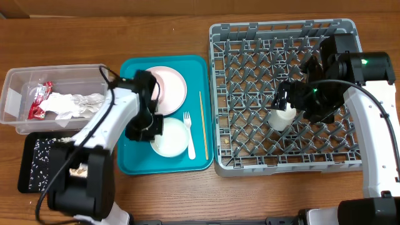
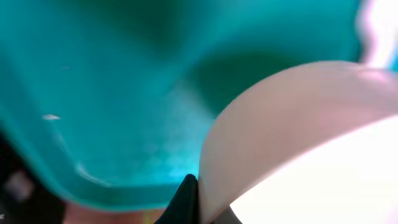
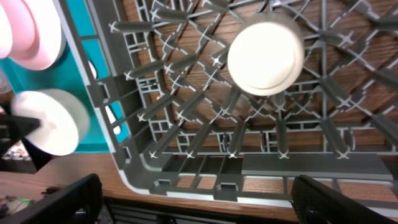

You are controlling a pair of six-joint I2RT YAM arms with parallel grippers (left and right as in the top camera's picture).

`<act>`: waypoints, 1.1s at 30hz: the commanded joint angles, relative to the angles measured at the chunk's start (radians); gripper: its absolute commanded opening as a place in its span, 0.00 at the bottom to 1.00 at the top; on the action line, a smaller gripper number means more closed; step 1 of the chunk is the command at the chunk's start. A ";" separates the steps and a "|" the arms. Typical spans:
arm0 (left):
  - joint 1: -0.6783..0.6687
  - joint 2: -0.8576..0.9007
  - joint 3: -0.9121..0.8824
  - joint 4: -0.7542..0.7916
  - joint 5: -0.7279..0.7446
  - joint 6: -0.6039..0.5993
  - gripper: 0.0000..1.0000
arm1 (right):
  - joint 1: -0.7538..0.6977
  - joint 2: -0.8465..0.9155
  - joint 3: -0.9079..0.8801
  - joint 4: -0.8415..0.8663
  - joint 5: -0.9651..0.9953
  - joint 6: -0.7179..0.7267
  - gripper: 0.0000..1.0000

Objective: Sort waste into correct bins and load items into the dishwasher
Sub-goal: 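Lift the white bowl with the left gripper toward the right gripper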

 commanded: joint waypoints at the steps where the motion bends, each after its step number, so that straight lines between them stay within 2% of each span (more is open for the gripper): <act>1: -0.010 -0.130 0.141 -0.056 -0.012 -0.056 0.04 | 0.002 -0.005 0.011 0.006 -0.093 -0.043 1.00; 5: -0.042 -0.187 0.237 -0.126 0.035 -0.072 0.04 | 0.035 -0.005 0.011 0.039 -0.170 -0.079 1.00; 10: -0.128 -0.183 0.241 -0.119 0.035 -0.084 0.04 | 0.193 -0.005 0.011 0.097 -0.168 -0.082 1.00; 16: -0.161 -0.183 0.241 -0.112 0.040 -0.095 0.08 | 0.471 -0.005 0.011 0.175 -0.003 -0.085 1.00; 20: -0.162 -0.183 0.241 -0.115 0.060 -0.095 0.09 | 0.579 -0.005 0.011 0.224 0.090 -0.044 1.00; 22: -0.162 -0.183 0.241 -0.114 0.072 -0.094 0.09 | 0.614 -0.005 0.011 0.253 0.124 -0.015 1.00; 24: -0.162 -0.183 0.241 -0.114 0.106 -0.079 0.04 | 0.640 -0.005 0.003 0.290 0.151 0.025 1.00; 31: -0.162 -0.183 0.241 -0.128 0.187 -0.019 0.04 | 0.652 -0.005 -0.092 0.385 0.151 0.032 1.00; 32: -0.162 -0.183 0.241 -0.129 0.190 -0.019 0.04 | 0.652 -0.005 -0.112 0.405 0.151 0.031 0.99; 33: -0.162 -0.183 0.241 -0.129 0.190 -0.019 0.04 | 0.652 -0.005 -0.123 0.417 0.150 0.031 0.92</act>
